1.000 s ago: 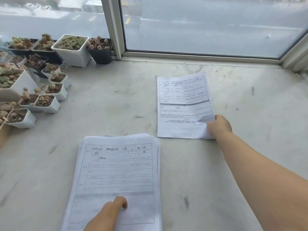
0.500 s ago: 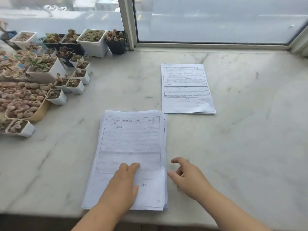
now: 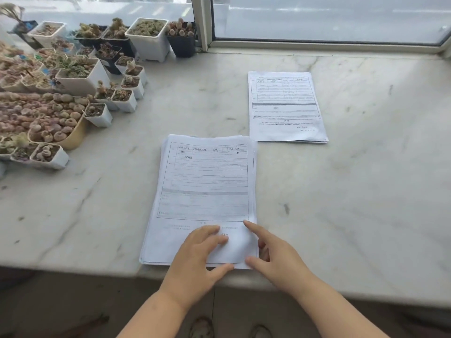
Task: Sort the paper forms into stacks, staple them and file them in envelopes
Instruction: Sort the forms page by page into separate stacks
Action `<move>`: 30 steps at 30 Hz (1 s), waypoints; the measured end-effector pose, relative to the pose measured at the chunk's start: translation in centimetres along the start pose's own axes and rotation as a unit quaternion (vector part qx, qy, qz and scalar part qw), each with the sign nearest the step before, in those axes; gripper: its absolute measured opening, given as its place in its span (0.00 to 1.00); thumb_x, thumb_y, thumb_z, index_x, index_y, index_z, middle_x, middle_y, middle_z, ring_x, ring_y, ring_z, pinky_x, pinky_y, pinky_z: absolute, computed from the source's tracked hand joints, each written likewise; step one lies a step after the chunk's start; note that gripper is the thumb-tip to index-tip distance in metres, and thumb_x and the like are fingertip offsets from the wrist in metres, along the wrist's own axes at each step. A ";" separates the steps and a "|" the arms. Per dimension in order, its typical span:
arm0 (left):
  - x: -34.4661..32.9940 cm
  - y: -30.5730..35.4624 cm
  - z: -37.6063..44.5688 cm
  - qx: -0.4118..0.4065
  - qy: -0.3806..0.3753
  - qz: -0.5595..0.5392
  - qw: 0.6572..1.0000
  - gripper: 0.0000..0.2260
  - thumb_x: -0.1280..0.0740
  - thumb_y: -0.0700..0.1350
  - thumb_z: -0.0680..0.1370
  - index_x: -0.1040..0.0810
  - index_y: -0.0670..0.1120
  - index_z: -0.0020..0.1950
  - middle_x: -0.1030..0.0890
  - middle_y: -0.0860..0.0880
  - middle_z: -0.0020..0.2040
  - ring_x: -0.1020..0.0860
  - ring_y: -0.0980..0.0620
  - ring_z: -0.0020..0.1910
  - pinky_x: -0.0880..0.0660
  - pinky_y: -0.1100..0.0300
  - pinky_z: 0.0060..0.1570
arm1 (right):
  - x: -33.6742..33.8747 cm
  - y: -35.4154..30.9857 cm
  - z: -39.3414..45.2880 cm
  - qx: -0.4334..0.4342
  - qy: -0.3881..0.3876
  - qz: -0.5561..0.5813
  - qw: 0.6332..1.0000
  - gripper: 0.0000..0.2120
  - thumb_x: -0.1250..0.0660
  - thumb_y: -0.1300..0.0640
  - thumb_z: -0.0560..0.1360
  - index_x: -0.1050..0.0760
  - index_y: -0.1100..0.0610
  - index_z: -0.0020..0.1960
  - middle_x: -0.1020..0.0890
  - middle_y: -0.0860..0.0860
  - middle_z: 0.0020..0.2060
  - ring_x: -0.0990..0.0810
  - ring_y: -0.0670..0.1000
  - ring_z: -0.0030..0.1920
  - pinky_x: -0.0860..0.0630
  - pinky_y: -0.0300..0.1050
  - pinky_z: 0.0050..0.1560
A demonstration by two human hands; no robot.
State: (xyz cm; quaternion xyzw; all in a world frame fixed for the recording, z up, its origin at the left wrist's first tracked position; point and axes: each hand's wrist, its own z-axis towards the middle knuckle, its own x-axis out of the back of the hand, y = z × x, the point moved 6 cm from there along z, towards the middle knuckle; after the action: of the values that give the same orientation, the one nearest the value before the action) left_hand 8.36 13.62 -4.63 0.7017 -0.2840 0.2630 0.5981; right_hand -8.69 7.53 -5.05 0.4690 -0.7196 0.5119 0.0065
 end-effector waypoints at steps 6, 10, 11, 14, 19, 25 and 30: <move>0.6 -1.3 0.1 0.049 0.061 -0.115 0.990 0.05 0.31 0.50 0.73 0.18 0.60 0.46 0.24 0.73 0.55 0.29 0.69 0.61 0.35 0.74 0.62 | 0.3 1.1 0.9 -0.015 0.046 0.091 0.995 0.34 0.26 0.53 0.72 0.40 0.29 0.67 0.24 0.49 0.38 0.20 0.48 0.34 0.25 0.38 0.39; 1.8 -1.3 0.4 0.067 0.103 -0.152 0.981 0.08 0.39 0.54 0.76 0.22 0.55 0.44 0.20 0.55 0.38 0.22 0.56 0.40 0.25 0.59 0.42 | 0.3 1.0 0.2 -0.010 0.009 0.118 0.993 0.26 0.28 0.62 0.72 0.29 0.37 0.62 0.23 0.53 0.46 0.20 0.50 0.36 0.24 0.39 0.42; 1.9 -1.4 0.5 0.071 0.105 -0.144 0.981 0.08 0.39 0.55 0.75 0.23 0.54 0.43 0.21 0.54 0.36 0.23 0.54 0.38 0.26 0.58 0.40 | 0.1 0.9 0.2 -0.011 0.014 0.114 0.993 0.24 0.28 0.62 0.73 0.26 0.39 0.60 0.23 0.52 0.45 0.21 0.48 0.35 0.24 0.39 0.43; 1.7 -1.8 0.6 0.080 0.087 -0.117 0.986 0.07 0.37 0.55 0.73 0.22 0.57 0.45 0.19 0.57 0.40 0.21 0.57 0.42 0.26 0.63 0.42 | -0.2 0.7 0.7 -0.031 0.051 0.137 0.989 0.18 0.27 0.60 0.72 0.23 0.40 0.56 0.27 0.49 0.38 0.24 0.47 0.30 0.22 0.47 0.42; 1.6 -1.5 0.4 0.042 0.054 -0.106 0.992 0.13 0.33 0.62 0.66 0.23 0.62 0.48 0.22 0.67 0.52 0.25 0.68 0.54 0.34 0.78 0.52 | -0.1 0.7 1.4 -0.068 0.096 0.120 0.986 0.25 0.25 0.50 0.70 0.33 0.38 0.61 0.28 0.49 0.31 0.24 0.46 0.29 0.20 0.52 0.42; 1.9 -2.1 0.6 0.039 0.044 -0.144 0.988 0.14 0.39 0.62 0.71 0.20 0.55 0.43 0.19 0.61 0.46 0.21 0.60 0.49 0.26 0.63 0.49 | 0.1 0.5 1.1 -0.048 0.081 0.135 0.986 0.30 0.26 0.54 0.71 0.35 0.32 0.64 0.26 0.49 0.33 0.24 0.46 0.32 0.22 0.44 0.40; 2.1 -2.2 1.0 0.048 0.055 -0.149 0.986 0.17 0.42 0.62 0.74 0.20 0.52 0.42 0.20 0.52 0.37 0.22 0.53 0.40 0.25 0.51 0.43 | -0.1 0.1 0.6 -0.036 0.071 0.118 0.990 0.32 0.27 0.58 0.71 0.35 0.27 0.61 0.24 0.48 0.37 0.24 0.44 0.33 0.22 0.43 0.45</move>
State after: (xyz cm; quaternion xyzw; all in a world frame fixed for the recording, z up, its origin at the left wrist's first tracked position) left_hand 11.48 12.77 -4.78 0.7489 -0.1302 0.2222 0.6106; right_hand -8.40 7.14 -5.45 0.3431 -0.7856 0.5146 0.0142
